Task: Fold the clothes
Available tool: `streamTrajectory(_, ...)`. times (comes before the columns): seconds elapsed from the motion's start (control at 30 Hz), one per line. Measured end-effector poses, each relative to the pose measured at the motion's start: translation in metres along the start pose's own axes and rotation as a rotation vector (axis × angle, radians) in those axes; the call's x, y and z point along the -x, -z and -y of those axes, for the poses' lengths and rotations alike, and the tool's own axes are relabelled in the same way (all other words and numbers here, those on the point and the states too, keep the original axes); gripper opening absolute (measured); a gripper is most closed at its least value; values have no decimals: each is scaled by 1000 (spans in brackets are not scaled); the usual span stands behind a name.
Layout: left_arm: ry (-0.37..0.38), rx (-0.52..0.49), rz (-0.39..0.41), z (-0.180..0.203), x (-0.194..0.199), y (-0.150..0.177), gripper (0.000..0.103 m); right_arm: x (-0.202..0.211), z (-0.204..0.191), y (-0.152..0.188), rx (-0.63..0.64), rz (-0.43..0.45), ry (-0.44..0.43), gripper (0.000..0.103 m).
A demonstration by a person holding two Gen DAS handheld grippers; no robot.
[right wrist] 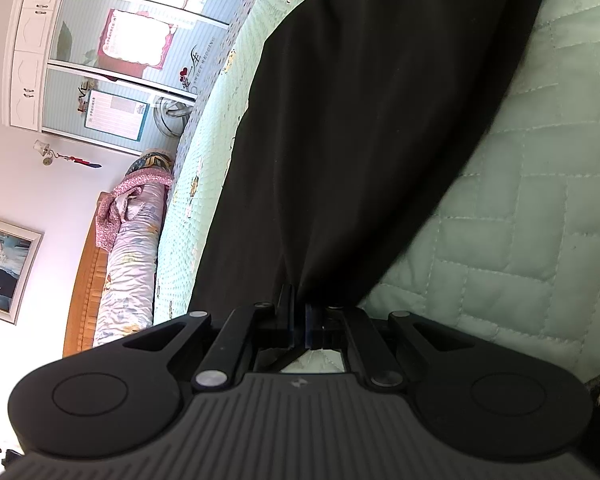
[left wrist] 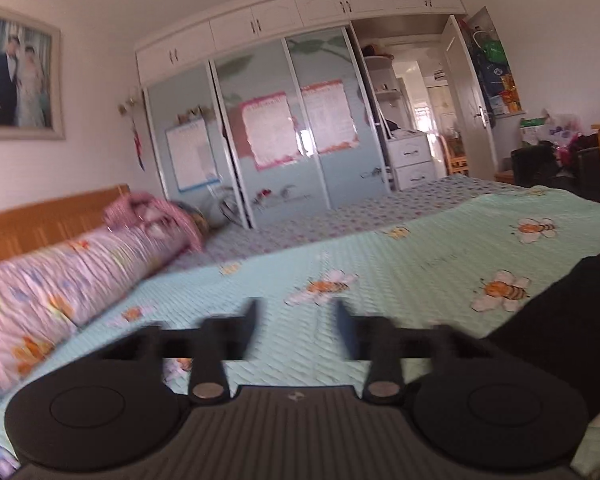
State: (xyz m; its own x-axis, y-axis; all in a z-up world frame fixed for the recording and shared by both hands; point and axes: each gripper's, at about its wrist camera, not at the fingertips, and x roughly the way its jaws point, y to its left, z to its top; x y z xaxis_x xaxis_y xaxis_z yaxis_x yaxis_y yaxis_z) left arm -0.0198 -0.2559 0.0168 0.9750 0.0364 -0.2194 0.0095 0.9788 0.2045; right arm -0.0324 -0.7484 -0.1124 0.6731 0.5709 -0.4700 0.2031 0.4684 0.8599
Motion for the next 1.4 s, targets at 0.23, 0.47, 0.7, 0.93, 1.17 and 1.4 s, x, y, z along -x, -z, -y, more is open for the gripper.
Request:
streamTrajectory(0.23,-7,25,-122,0,-20,19,0,0,2,-1,5,-4,-1,6)
streamTrajectory(0.47,-75,-161,-158,14,-35,50,0,7,-7,-1,55,-1,8,9)
streamTrajectory(0.7,-43,-130,-277,6,-53,82,0,13,-4,-4,53,4,70,2)
streamTrajectory(0.93,-11,4,-464,-13,-79,107,0,17,-16,2,76,37,84,3)
streamTrajectory(1.17,-6,-3,-512,-10,-85,105,0,27,-1,4,30,65,99,3)
streamTrajectory(1.4,-12,66,-546,-20,-84,97,0,45,12,3,-113,54,-47,8)
